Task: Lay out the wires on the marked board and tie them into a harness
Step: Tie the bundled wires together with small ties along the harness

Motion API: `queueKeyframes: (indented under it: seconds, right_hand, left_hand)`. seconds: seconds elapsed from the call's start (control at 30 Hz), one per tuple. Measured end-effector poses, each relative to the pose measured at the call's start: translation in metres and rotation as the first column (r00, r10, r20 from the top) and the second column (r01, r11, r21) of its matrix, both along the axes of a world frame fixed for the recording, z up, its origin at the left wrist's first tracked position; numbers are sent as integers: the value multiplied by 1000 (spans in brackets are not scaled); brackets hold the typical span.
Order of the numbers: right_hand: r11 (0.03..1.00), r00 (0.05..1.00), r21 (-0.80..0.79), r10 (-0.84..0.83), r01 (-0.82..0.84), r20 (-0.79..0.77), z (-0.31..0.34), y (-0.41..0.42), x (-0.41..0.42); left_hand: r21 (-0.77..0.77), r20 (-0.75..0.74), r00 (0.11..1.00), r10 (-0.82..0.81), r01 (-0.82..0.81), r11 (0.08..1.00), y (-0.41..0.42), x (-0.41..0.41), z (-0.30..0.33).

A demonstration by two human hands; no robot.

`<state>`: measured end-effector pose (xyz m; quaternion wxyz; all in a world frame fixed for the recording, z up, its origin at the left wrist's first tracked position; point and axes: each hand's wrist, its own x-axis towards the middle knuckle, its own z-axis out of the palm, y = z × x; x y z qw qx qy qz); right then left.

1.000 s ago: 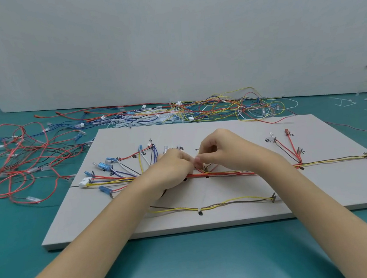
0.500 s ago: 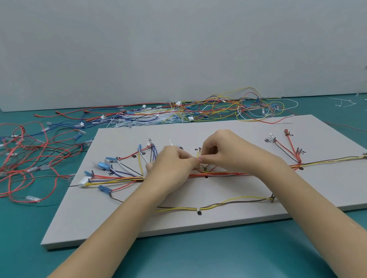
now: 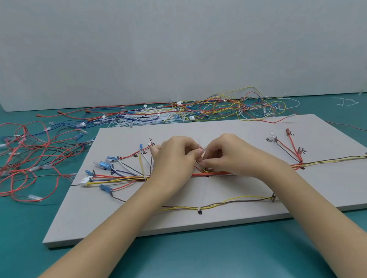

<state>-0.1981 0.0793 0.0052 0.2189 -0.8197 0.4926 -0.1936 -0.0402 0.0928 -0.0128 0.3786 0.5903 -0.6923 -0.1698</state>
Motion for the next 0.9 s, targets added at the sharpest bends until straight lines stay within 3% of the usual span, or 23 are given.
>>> queueKeyframes:
  seconds: [0.1,0.23,0.67,0.9]
  right_hand:
    - [996,998,91,-26,21,54,7,4,-17]
    - [974,999,224,-36,38,-13,7,12,-32]
    - [982,987,183,-7,36,-160,1,16,-27]
    - [987,997,156,-30,42,-78,-2,15,-26]
  left_hand:
    - [2,18,999,-35,35,999,-1,-2,0]
    - [30,-28,996,-90,91,995,-3,0,1]
    - [66,-125,971,-203,212,975,-6,0,-3]
    - [85,-146,963,-229,243,966,-5,1,-2]
